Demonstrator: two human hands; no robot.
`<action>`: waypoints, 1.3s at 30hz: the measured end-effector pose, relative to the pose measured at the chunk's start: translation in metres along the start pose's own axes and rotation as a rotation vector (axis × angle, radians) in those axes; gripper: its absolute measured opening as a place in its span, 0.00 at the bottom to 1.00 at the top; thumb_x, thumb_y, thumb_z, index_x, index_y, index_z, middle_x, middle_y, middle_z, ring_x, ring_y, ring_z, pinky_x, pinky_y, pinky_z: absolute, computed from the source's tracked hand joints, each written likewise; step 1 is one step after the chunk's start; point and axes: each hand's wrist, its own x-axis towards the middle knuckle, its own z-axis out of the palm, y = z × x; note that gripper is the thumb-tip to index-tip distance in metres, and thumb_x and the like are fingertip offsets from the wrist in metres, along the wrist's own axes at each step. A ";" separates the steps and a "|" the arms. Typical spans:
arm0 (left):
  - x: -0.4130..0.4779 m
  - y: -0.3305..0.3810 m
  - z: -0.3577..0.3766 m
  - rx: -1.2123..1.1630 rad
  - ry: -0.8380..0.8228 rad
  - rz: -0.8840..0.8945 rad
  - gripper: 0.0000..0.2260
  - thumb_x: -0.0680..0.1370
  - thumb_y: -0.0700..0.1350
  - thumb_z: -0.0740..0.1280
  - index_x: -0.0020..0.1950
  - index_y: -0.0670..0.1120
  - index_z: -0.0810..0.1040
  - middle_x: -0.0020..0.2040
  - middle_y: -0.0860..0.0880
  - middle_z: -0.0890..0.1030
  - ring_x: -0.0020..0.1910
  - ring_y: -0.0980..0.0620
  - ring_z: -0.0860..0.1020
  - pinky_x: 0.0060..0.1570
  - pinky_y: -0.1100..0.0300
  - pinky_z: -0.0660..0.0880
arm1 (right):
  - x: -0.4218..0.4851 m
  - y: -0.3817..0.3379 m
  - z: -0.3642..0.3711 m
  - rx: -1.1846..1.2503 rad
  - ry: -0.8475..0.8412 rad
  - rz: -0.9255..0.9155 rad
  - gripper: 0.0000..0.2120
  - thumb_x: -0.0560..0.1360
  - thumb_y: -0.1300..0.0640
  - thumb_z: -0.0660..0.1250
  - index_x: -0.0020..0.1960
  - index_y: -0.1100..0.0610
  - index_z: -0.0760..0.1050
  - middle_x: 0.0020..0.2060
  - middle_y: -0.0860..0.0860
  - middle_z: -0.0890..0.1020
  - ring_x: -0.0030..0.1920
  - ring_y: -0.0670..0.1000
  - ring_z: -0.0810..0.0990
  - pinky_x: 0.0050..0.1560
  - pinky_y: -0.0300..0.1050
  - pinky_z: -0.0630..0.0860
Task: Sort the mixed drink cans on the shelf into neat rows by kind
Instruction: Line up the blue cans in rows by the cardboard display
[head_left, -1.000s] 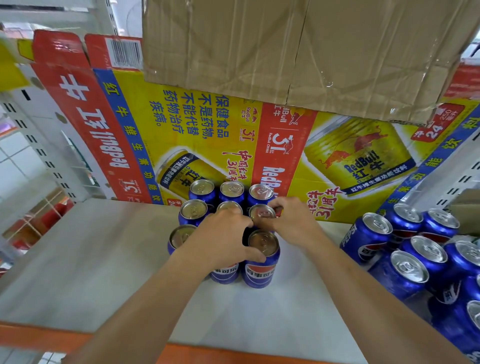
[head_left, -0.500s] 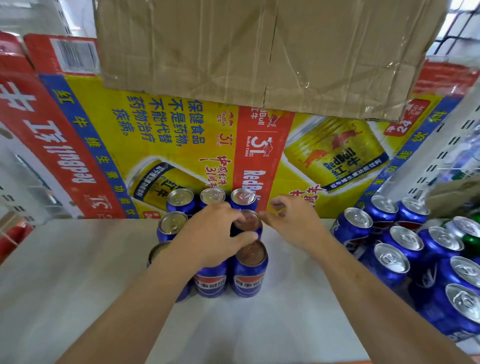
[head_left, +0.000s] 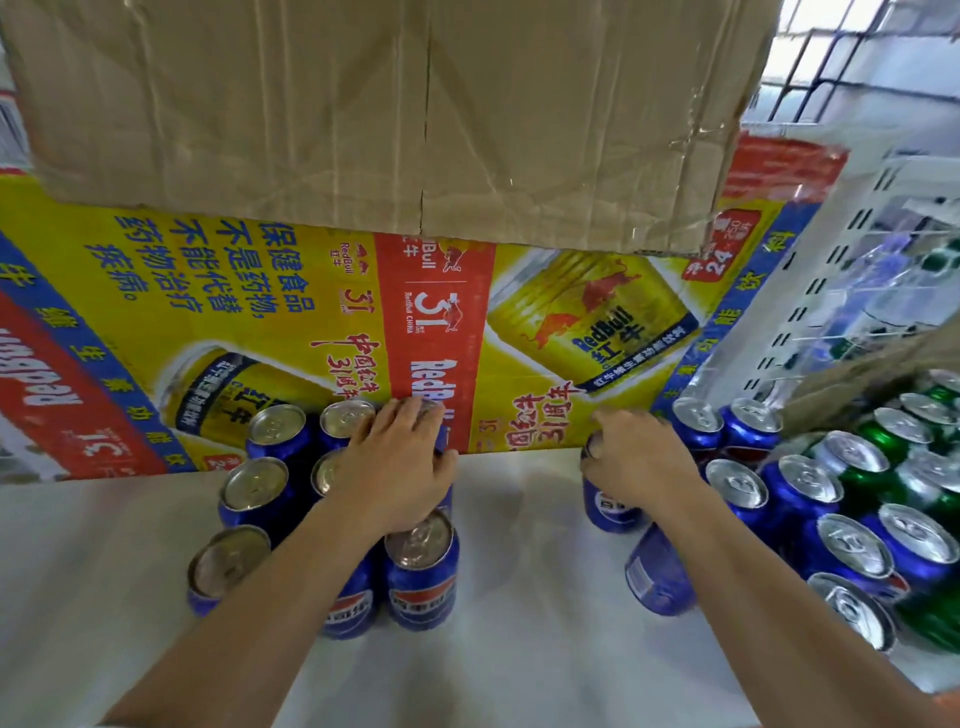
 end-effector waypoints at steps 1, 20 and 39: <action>0.000 0.000 0.000 0.002 0.000 -0.003 0.27 0.82 0.57 0.51 0.79 0.51 0.51 0.79 0.50 0.52 0.78 0.49 0.50 0.75 0.48 0.49 | 0.000 -0.001 -0.001 0.005 -0.013 -0.034 0.11 0.74 0.52 0.66 0.52 0.56 0.71 0.52 0.57 0.78 0.56 0.61 0.76 0.51 0.49 0.70; 0.001 0.003 -0.006 -0.114 0.022 -0.055 0.23 0.83 0.50 0.54 0.79 0.50 0.56 0.79 0.53 0.56 0.77 0.53 0.52 0.75 0.56 0.48 | 0.040 -0.080 -0.008 0.281 -0.011 -0.386 0.10 0.72 0.50 0.72 0.48 0.56 0.80 0.44 0.53 0.82 0.46 0.55 0.79 0.39 0.44 0.71; 0.002 0.004 -0.007 -0.051 -0.025 -0.044 0.23 0.84 0.50 0.50 0.79 0.51 0.52 0.80 0.53 0.52 0.78 0.53 0.49 0.74 0.55 0.50 | 0.031 -0.084 0.014 0.418 0.111 -0.226 0.24 0.71 0.43 0.73 0.55 0.58 0.70 0.50 0.54 0.79 0.47 0.53 0.75 0.41 0.44 0.68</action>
